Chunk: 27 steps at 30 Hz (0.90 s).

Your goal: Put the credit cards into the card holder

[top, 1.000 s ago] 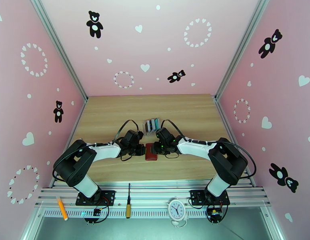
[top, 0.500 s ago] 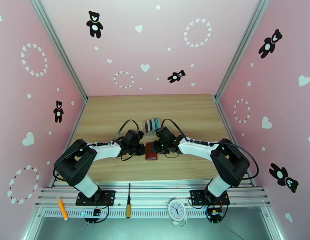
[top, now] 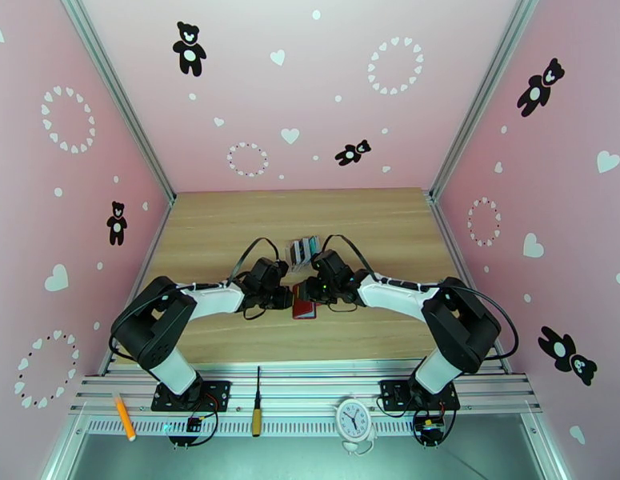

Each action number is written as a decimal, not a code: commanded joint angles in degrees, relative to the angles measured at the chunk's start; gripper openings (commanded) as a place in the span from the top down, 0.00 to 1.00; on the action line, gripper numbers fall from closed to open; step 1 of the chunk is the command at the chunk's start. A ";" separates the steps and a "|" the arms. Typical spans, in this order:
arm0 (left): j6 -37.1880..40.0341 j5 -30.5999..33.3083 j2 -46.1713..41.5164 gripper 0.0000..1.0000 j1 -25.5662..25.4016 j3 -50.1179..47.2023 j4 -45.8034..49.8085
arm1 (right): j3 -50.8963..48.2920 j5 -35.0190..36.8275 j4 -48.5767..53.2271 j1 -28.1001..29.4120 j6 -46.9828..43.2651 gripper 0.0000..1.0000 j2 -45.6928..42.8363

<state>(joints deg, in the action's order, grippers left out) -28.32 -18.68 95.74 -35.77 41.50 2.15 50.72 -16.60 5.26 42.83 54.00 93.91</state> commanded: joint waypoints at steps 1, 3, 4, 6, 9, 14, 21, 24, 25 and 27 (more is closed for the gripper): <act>0.54 2.71 2.25 0.87 0.35 -0.10 2.05 | 0.53 -1.63 -2.10 -1.03 0.32 0.61 0.76; 0.45 2.68 2.13 0.87 0.45 -0.27 1.89 | 0.86 -1.82 -2.27 -1.21 0.32 0.62 1.06; 0.33 2.84 1.98 0.87 0.47 -0.44 1.75 | 1.07 -1.70 -2.27 -1.31 0.32 0.62 1.04; 0.16 2.99 1.44 0.87 0.44 -0.88 1.49 | 1.46 -1.82 -2.27 -1.28 0.41 0.63 1.09; -0.12 3.63 0.46 0.87 0.51 -1.66 1.33 | 1.93 -2.11 -2.06 -1.27 0.50 0.66 1.24; -0.35 3.65 -1.71 0.85 0.47 -2.65 1.10 | 1.88 -2.27 -1.82 -1.28 0.45 0.69 1.08; 0.09 4.28 -3.71 0.84 0.46 -2.27 2.54 | 2.26 -2.45 -1.92 -1.32 0.67 0.73 1.19; 0.03 4.06 -5.35 0.84 0.50 -2.46 3.43 | 2.45 -2.62 -1.79 -1.26 0.83 0.73 1.19; -0.14 3.89 -6.45 0.84 0.47 -2.71 3.69 | 2.54 -2.75 -1.75 -1.33 0.93 0.73 1.24; -0.51 3.82 -8.84 0.84 0.34 -3.26 4.30 | 2.67 -2.85 -1.93 -1.34 1.11 0.73 1.24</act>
<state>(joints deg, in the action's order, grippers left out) -28.60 -15.81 90.87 -35.73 39.20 4.25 51.44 -18.85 3.64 41.56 54.50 94.45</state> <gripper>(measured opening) 0.162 0.274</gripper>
